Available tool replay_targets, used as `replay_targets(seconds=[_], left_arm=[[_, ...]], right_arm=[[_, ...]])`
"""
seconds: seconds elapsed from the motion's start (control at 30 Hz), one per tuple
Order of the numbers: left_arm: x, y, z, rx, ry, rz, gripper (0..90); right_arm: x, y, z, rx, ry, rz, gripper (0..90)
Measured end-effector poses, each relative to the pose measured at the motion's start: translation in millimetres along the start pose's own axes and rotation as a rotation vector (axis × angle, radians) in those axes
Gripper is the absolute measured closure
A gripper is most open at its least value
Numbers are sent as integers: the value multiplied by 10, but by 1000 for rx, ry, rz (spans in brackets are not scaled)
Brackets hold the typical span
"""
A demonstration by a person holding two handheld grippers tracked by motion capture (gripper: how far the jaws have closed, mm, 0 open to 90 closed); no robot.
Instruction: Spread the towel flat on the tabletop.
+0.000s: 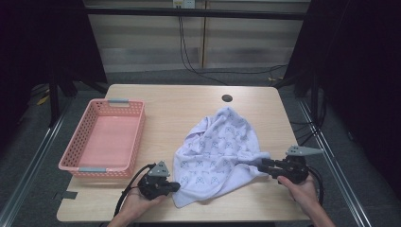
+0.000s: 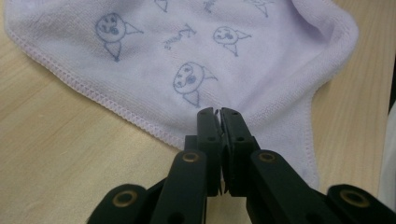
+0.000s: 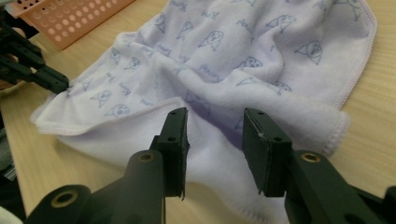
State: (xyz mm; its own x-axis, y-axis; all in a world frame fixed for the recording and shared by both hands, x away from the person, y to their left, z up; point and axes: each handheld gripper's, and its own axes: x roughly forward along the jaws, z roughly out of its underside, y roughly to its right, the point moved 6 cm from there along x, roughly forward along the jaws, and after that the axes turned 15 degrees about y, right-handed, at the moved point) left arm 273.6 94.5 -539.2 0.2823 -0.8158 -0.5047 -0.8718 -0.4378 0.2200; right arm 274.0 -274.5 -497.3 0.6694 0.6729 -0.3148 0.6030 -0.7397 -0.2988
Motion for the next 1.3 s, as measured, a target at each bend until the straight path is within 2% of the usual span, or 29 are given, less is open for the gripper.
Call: replay_targets(seconds=[0.1, 0.2, 0.23, 0.27, 0.33, 0.37, 0.4, 0.43, 0.5, 0.57, 0.63, 0.67, 0.7, 0.73, 0.83, 0.87, 0.9, 1.0, 1.03, 1.07, 1.1, 1.13, 1.2, 1.23, 1.3], left_arm=[[2, -34, -8, -45, 7, 19, 874], [-9, -40, -62, -72, 50, 33, 847], [-16, -33, -90, -77, 71, 42, 804], [-19, -14, -112, -71, 86, 58, 744], [-11, 35, -140, -35, 102, 67, 672], [5, 64, -138, -36, 102, 95, 637], [28, 87, -114, -23, 79, 112, 617], [52, 96, -86, 2, 58, 97, 606], [70, 99, -64, 18, 43, 93, 558], [96, 118, -43, 22, 25, 109, 519], [104, 167, -25, 56, 15, 117, 487], [103, 209, -11, 72, 18, 136, 463], [92, 227, 5, 80, 20, 137, 451], [83, 228, 10, 78, 25, 112, 487], [66, 207, 24, 98, 22, 90, 760], [65, 181, 21, 102, 19, 63, 825], [72, 162, 16, 77, 21, 66, 863], [81, 155, -4, 45, 5, 65, 881], [85, 154, -21, 15, 13, 75, 883], [85, 154, -21, 15, 13, 75, 883], [78, 135, -46, -2, 23, 82, 883], [48, 84, -132, -47, 77, 81, 883], [-17, 16, -250, -86, 147, 75, 884], [-46, -9, -294, -105, 170, 77, 884], [-78, -33, -336, -106, 187, 69, 884]], right_arm=[[-10, -66, 46, 7, -15, -32, 571], [117, -79, 162, -23, -80, -32, 532], [162, -74, 192, -29, -102, -38, 530], [209, -56, 218, -39, -116, -32, 522], [285, -38, 287, -45, -168, -27, 541], [313, -29, 318, -55, -186, -22, 577], [321, -26, 326, -69, -190, -9, 654], [316, -15, 313, -66, -187, 3, 741], [282, 9, 274, -8, -150, -31, 842], [232, 45, 216, 16, -116, -27, 861], [185, 88, 140, 54, -69, -33, 861], [165, 120, 103, 54, -52, -28, 861], [147, 149, 67, 63, -32, -24, 861], [128, 174, 38, 73, -18, -23, 861], [90, 222, -5, 80, 2, -20, 862], [82, 227, -18, 85, 7, -18, 862], [83, 230, -29, 80, 13, -21, 862], [84, 220, -58, 82, 20, -26, 862], [88, 214, -69, 81, 25, -30, 862], [88, 214, -69, 81, 25, -30, 862], [94, 208, -98, 79, 25, -37, 862], [96, 207, -121, 76, 30, -38, 863], [103, 204, -178, 76, 44, -43, 863], [107, 202, -216, 72, 50, -48, 863], [117, 201, -257, 68, 56, -49, 863]])
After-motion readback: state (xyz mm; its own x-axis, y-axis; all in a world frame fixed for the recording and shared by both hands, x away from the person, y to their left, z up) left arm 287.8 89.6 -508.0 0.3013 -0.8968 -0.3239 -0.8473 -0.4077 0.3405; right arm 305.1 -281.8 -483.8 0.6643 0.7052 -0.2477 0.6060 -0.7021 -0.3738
